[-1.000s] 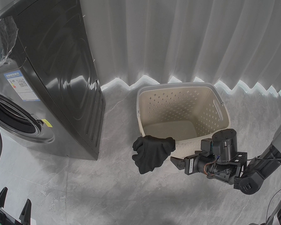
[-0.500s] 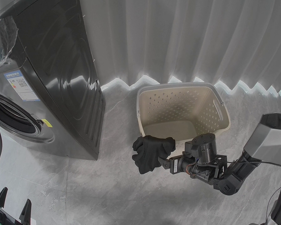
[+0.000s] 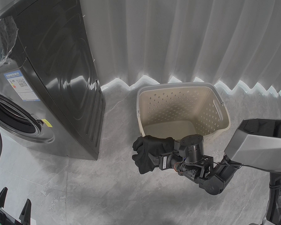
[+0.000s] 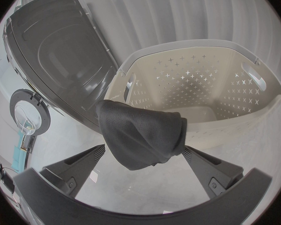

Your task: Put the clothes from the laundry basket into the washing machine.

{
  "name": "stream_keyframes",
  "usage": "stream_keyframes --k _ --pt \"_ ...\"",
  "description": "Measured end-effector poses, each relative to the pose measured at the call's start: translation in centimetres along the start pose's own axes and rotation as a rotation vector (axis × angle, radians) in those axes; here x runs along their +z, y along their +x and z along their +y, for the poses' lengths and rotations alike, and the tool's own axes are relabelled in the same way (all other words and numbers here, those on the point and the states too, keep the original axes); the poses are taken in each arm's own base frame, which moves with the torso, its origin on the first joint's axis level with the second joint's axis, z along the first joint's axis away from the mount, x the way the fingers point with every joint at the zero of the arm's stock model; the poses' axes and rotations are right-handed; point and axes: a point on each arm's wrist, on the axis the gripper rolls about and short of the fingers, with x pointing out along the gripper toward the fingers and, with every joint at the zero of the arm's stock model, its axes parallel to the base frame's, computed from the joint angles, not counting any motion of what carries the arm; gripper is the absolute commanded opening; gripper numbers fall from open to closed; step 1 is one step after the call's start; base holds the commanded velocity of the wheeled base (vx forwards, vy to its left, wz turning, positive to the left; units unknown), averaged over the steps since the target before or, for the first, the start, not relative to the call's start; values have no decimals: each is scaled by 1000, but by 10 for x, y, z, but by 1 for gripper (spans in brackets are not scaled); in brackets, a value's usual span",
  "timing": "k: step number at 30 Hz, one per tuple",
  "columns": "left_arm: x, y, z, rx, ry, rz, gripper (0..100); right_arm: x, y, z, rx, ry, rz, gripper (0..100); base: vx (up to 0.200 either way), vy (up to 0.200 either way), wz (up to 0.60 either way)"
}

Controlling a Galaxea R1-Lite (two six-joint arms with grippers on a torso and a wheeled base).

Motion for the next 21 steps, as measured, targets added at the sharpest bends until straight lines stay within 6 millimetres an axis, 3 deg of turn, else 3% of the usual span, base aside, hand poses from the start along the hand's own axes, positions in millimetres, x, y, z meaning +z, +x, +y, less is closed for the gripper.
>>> stream_keyframes --k 17,18,21 --pt "0 0 0 0 -4 0 100 -6 23 11 37 7 -69 100 0 0 0" --pt "0 0 0 0 -4 0 100 -7 24 11 37 7 -68 0 0 0 0" --pt "0 0 0 0 -6 0 100 -8 25 12 37 6 -65 0 0 0 0"
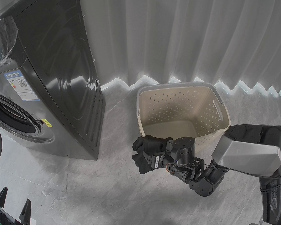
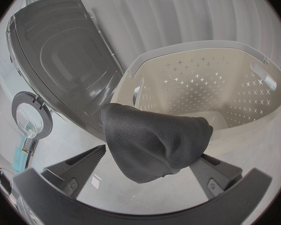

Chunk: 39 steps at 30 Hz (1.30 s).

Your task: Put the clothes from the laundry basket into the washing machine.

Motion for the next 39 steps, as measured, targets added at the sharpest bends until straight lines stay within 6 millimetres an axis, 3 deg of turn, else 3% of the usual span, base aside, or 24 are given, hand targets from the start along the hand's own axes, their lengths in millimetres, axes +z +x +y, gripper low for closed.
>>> stream_keyframes --k 12,23,24,39 --pt "0 0 0 0 0 0 100 -5 -5 17 42 -9 2 0 0 0 0" --pt "0 0 0 0 -1 0 100 -3 -20 15 39 -17 24 0 0 0 0" --pt "0 0 0 0 -1 0 100 -4 -21 14 36 -18 26 100 0 0 0" --pt "0 0 0 2 -3 0 100 -3 -7 -1 -6 -38 10 100 0 0 0"
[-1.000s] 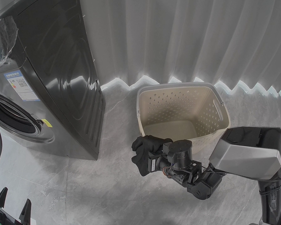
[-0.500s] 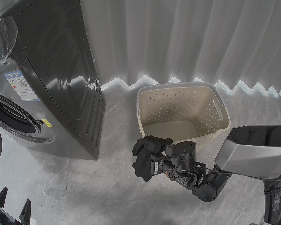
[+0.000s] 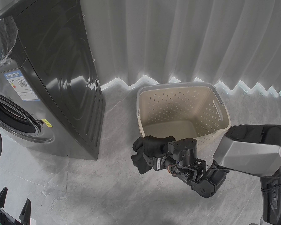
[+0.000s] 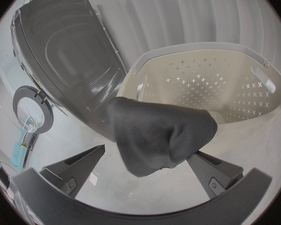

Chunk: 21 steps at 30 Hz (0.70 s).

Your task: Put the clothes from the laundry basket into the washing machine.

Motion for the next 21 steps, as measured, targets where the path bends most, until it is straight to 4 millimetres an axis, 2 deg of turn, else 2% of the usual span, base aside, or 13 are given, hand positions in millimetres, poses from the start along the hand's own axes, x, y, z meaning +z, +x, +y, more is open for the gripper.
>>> stream_keyframes --k 13,14,21 --pt "0 0 0 1 -2 0 100 -2 18 -2 -5 2 -27 100 0 0 0" --pt "0 0 0 0 -2 0 100 -2 18 -2 -4 3 -29 0 0 0 0" --pt "0 0 0 1 -5 0 100 -2 19 3 9 4 -48 0 0 0 0"
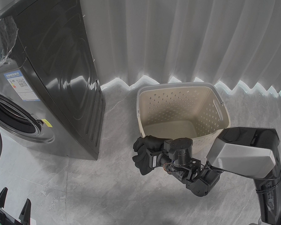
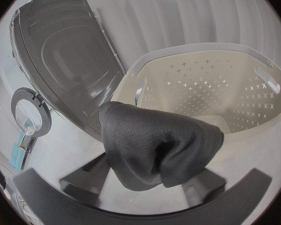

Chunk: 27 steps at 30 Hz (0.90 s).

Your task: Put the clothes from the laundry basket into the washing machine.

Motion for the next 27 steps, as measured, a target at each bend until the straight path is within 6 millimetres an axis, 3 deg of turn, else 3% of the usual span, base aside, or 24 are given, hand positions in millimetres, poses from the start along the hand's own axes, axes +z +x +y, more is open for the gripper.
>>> stream_keyframes --k 8,15,21,27 --pt "0 0 0 0 -1 0 100 1 -4 3 9 0 -1 0 0 0 0" --pt "0 0 0 0 -1 0 100 19 -23 8 30 4 -36 0 0 0 0" --pt "0 0 0 0 -2 0 100 63 -62 15 81 21 -123 0 0 0 0" --pt "0 0 0 0 -1 0 100 116 -125 25 185 27 -261 0 0 0 0"
